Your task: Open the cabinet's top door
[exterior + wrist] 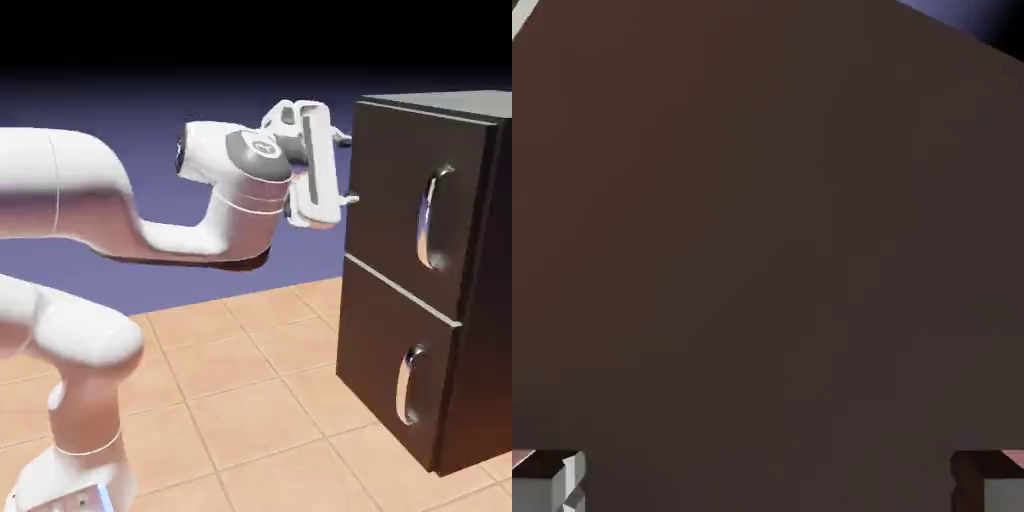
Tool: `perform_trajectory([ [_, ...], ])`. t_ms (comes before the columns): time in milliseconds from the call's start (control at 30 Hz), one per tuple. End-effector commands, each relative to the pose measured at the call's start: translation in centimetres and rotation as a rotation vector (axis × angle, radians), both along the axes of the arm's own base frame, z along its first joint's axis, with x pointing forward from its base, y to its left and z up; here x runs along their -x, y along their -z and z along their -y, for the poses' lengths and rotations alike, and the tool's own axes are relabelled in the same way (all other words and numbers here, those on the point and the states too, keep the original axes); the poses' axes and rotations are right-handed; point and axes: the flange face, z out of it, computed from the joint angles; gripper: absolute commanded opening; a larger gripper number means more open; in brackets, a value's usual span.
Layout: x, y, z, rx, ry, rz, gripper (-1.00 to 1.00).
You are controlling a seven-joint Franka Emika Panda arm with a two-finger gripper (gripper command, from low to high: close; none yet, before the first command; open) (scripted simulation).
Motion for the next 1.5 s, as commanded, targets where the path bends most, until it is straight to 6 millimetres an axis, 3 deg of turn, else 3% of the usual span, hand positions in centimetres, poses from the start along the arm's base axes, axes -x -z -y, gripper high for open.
perform_trajectory([
  [0, -0.1, 0.2, 0.4, 0.043, -0.007, 0.012, 0.0],
  [300, -1.5, 3.2, 4.4, 0.43, -0.052, 0.111, 0.0],
  [633, -4.2, 8.6, 8.4, 0.862, -0.086, 0.193, 0.0],
  [700, -4.2, 8.7, 8.5, 0.866, -0.086, 0.194, 0.0],
  [867, -9.2, 8.7, 8.2, 0.865, -0.086, 0.194, 0.0],
  [900, -9.2, 8.7, 8.2, 0.865, -0.086, 0.194, -1.0],
  [1267, -4.2, 8.7, 5.3, 0.88, 0.087, 0.113, -1.0],
  [1467, -0.7, 8.7, 2.4, 0.887, 0.225, 0.048, -1.0],
])
